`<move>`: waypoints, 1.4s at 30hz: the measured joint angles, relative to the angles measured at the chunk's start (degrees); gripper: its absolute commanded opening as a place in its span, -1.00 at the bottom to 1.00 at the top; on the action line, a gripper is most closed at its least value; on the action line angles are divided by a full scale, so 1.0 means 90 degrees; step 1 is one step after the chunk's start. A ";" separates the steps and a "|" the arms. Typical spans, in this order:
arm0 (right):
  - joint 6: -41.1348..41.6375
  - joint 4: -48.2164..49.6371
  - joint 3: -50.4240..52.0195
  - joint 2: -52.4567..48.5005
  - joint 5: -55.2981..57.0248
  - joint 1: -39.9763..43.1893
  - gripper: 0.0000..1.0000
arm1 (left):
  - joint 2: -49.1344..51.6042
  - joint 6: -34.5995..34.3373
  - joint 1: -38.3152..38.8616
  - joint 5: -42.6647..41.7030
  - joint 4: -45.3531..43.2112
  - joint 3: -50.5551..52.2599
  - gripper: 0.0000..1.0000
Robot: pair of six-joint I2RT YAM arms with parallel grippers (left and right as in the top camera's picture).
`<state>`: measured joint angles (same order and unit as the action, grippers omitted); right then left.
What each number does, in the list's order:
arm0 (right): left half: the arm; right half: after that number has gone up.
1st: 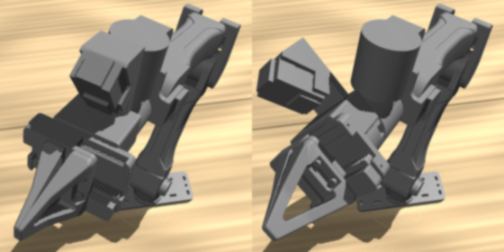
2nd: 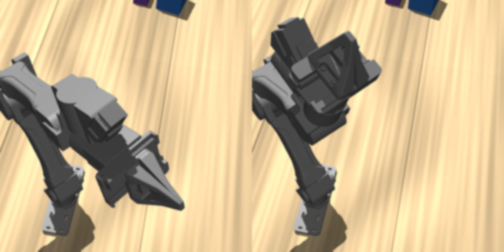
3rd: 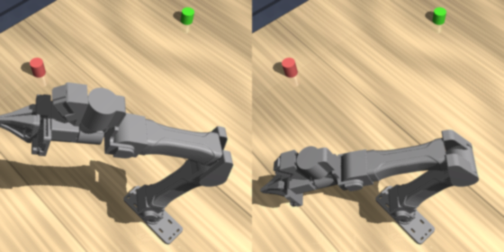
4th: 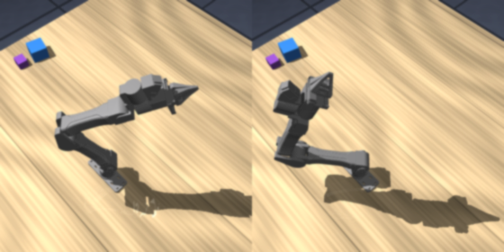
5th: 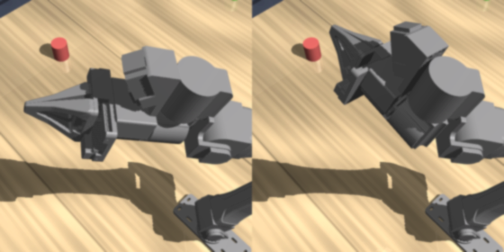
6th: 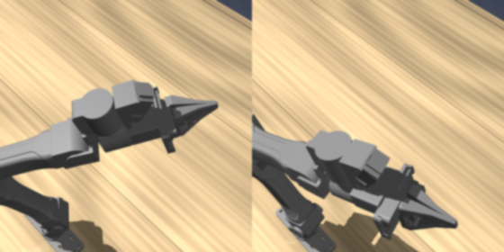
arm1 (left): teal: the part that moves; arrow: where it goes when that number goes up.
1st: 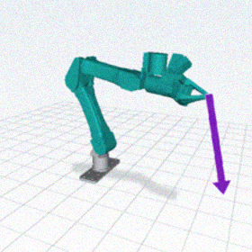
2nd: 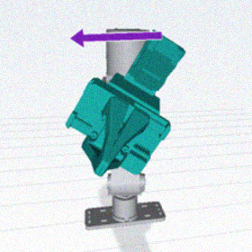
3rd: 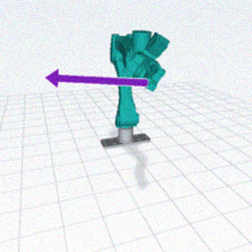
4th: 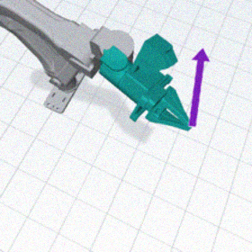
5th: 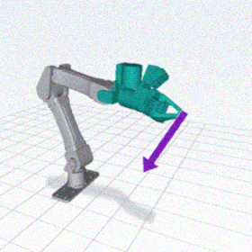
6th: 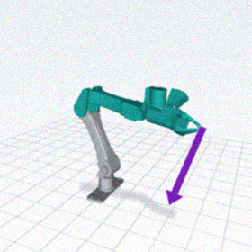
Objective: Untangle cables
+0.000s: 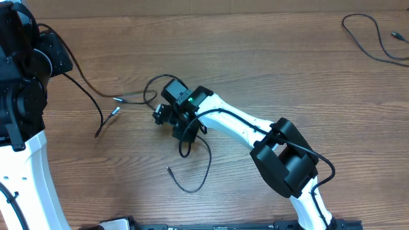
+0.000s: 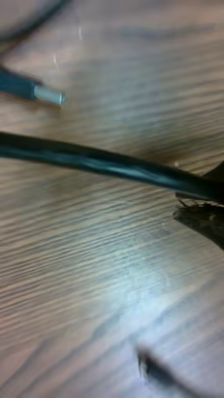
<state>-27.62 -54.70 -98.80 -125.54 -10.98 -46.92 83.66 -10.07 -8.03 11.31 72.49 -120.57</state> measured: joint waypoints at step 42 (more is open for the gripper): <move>0.3133 -0.2297 -0.5731 0.2501 0.0610 0.7995 -0.92 | 0.0000 0.0002 0.0000 -0.0216 0.0185 0.0000 -0.91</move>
<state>0.58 -75.37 -150.39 -103.02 -5.50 25.04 83.66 -10.04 -8.03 9.37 74.15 -120.57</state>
